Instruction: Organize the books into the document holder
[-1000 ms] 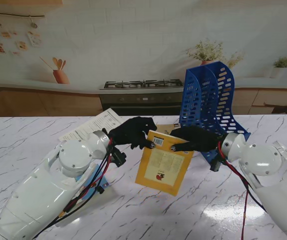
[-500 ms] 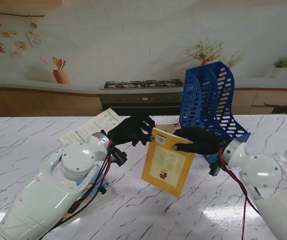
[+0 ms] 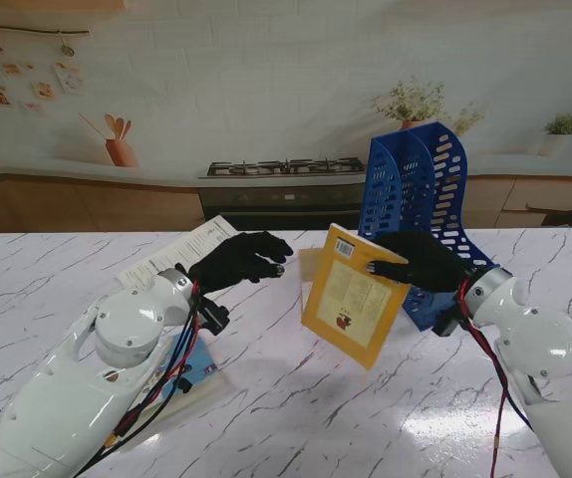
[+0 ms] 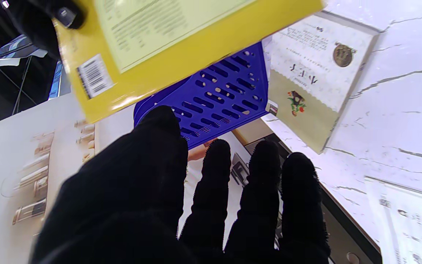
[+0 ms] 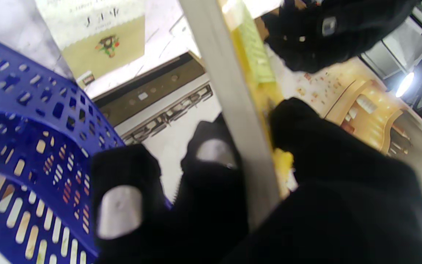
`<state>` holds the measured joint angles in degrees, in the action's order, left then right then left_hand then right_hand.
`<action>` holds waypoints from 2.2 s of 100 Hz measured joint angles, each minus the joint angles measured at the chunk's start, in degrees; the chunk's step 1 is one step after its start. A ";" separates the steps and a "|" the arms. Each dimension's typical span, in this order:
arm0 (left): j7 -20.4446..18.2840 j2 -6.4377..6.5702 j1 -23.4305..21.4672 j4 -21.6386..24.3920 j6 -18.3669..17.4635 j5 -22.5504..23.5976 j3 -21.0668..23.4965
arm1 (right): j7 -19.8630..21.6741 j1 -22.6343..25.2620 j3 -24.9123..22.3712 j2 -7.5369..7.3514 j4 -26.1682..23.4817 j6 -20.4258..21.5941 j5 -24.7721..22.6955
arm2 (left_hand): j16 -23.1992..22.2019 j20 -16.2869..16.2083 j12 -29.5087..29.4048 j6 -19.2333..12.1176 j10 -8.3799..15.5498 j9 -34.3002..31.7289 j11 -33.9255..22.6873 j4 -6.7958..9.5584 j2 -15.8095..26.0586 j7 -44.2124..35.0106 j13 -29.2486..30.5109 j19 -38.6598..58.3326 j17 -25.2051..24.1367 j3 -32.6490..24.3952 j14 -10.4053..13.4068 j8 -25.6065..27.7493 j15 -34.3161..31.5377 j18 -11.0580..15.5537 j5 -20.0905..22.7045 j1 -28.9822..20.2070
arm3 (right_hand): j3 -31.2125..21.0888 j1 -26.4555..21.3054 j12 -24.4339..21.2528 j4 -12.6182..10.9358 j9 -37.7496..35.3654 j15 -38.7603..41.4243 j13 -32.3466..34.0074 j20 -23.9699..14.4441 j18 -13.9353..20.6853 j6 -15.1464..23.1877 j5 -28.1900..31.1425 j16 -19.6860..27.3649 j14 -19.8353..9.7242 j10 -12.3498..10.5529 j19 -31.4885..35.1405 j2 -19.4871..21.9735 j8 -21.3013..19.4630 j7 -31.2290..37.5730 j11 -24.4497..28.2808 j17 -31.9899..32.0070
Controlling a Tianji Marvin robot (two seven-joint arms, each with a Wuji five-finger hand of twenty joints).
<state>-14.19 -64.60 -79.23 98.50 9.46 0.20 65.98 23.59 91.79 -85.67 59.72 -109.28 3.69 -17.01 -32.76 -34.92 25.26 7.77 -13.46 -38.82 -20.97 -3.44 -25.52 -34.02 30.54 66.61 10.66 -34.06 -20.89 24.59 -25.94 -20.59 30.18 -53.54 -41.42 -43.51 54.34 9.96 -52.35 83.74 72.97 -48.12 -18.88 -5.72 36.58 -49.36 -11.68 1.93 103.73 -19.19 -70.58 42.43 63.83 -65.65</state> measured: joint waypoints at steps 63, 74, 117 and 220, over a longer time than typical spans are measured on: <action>-2.27 1.09 -2.87 -2.61 0.41 0.38 2.16 | 0.35 -0.74 -9.54 0.26 -12.68 -10.84 -3.90 | 1.35 2.53 -0.89 0.00 -0.49 0.69 1.03 0.00 0.65 1.23 -1.59 -4.89 -3.76 0.61 0.06 -0.65 1.93 0.09 0.00 0.91 | 0.00 0.00 0.40 0.00 -0.01 0.04 0.01 -0.12 0.00 -0.01 0.00 -0.12 -0.04 -0.07 0.00 0.15 0.00 0.49 0.01 -0.02; -2.27 1.12 -3.01 -2.87 0.41 0.38 2.17 | 0.35 -0.51 -11.88 0.27 -14.96 -11.92 -4.93 | 1.35 2.71 -0.89 0.00 -0.49 0.69 0.93 0.00 0.65 0.98 -1.63 -4.91 -3.76 0.61 0.06 -0.65 1.93 0.09 0.00 0.91 | 0.00 0.00 0.41 0.00 -0.01 0.04 0.01 -0.28 0.00 -0.02 0.00 -0.53 -0.06 -0.22 0.01 0.16 0.00 0.51 0.01 -0.02; -2.47 1.16 -3.08 -3.91 1.01 0.17 1.99 | 2.05 -1.13 -17.04 -0.30 -14.94 -15.32 -12.39 | 1.35 3.17 0.80 0.00 -0.47 0.69 -0.65 0.01 0.67 0.90 -2.42 -5.54 -4.37 0.63 0.07 -0.65 1.94 0.11 0.00 0.91 | 0.57 0.00 0.44 0.00 -0.11 0.04 0.02 -0.32 0.01 -0.02 0.00 -0.59 -0.54 -0.55 0.01 0.68 0.00 0.93 0.01 -0.03; -3.89 1.36 -3.47 -5.04 2.43 -0.34 2.47 | -2.75 -11.32 -13.99 -0.61 3.63 -20.86 -21.26 | 1.35 3.88 0.60 0.00 0.70 0.69 -0.14 0.01 0.73 0.90 -2.42 -6.43 -5.57 0.75 0.07 -0.65 2.48 0.13 0.00 0.90 | 0.96 0.00 1.66 0.00 -0.13 0.04 0.04 -0.32 0.02 -0.02 0.00 -0.59 -0.59 -0.62 0.01 1.03 -0.28 1.01 0.01 -0.04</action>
<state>-18.08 -63.24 -82.69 93.46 11.89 -0.15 68.45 20.84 80.46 -99.66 59.11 -105.65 -17.17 -38.27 -31.41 -31.03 25.86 7.77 -12.76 -38.12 -21.11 -3.43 -24.79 -33.12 28.12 60.18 5.08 -33.31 -20.82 23.94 -23.46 -20.46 30.17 -52.64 -40.46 -43.51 56.00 9.97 -52.48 83.77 73.01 -48.44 -18.86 -5.74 36.58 -49.96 -12.27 1.32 103.74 -18.16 -70.86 43.44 63.84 -65.69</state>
